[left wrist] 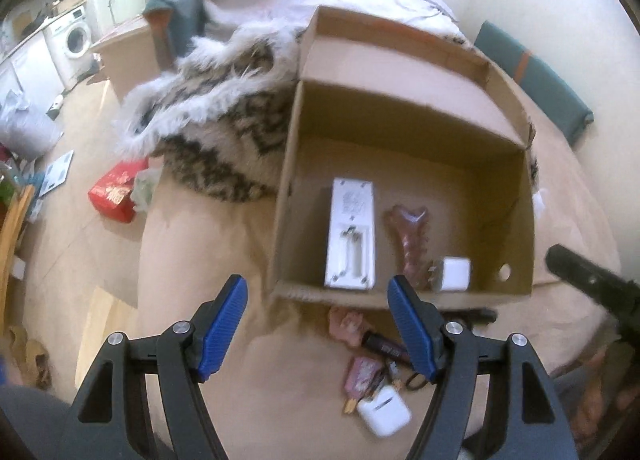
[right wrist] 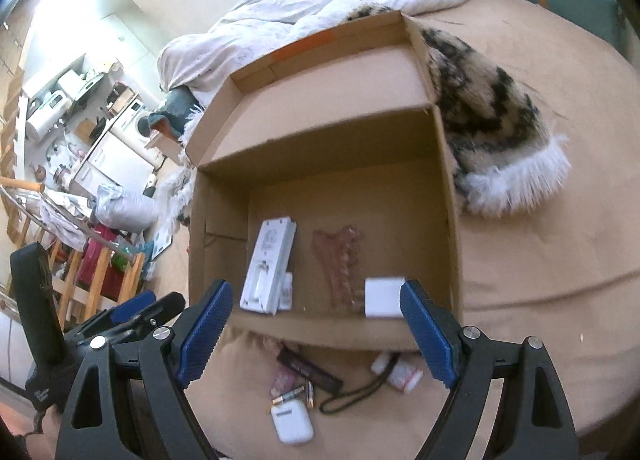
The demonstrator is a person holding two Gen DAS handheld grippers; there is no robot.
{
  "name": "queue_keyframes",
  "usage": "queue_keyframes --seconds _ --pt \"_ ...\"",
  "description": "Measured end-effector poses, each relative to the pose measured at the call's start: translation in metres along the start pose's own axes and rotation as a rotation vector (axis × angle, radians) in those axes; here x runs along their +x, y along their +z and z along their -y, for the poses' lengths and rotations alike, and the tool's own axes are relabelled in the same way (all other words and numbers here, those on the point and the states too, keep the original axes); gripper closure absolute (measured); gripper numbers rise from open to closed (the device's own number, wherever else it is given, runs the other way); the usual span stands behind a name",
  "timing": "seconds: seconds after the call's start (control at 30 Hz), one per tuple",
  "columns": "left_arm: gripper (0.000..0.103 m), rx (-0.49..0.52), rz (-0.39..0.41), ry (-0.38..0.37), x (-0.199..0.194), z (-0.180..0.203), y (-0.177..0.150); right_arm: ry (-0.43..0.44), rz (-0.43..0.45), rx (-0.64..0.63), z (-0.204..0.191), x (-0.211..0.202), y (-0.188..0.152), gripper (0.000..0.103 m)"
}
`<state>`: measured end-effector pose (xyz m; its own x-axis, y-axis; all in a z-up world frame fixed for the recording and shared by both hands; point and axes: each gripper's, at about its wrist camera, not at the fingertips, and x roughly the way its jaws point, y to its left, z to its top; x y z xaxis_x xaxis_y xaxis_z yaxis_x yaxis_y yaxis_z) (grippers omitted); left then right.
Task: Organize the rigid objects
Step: 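Withdraw both tools from the box toward the remaining items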
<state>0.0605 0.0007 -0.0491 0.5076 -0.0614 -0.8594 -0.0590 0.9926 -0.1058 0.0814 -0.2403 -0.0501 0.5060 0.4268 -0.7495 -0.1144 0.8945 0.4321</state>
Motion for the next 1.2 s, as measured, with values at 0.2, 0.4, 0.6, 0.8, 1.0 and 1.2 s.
queue_keyframes --seconds 0.2,0.4,0.6,0.8,1.0,1.2 --pt "0.033 -0.041 -0.049 0.023 0.012 -0.016 -0.02 -0.011 -0.031 0.033 0.008 0.002 -0.019 0.012" --pt "0.033 -0.046 -0.042 0.042 0.014 -0.022 -0.025 -0.067 -0.042 -0.017 0.011 0.003 -0.028 0.012" --pt "0.033 -0.099 -0.137 -0.011 0.036 -0.025 -0.029 -0.074 -0.104 0.035 0.024 0.017 -0.031 0.012" --pt "0.034 -0.073 -0.188 -0.007 0.055 -0.014 -0.032 -0.061 -0.178 0.078 0.027 0.036 -0.034 0.012" --pt "0.043 -0.099 -0.299 -0.019 0.093 -0.01 -0.029 -0.04 -0.246 0.132 0.035 0.05 -0.037 0.012" --pt "0.046 -0.091 -0.331 -0.037 0.118 0.012 -0.02 -0.037 -0.256 0.12 0.03 0.052 -0.036 0.012"
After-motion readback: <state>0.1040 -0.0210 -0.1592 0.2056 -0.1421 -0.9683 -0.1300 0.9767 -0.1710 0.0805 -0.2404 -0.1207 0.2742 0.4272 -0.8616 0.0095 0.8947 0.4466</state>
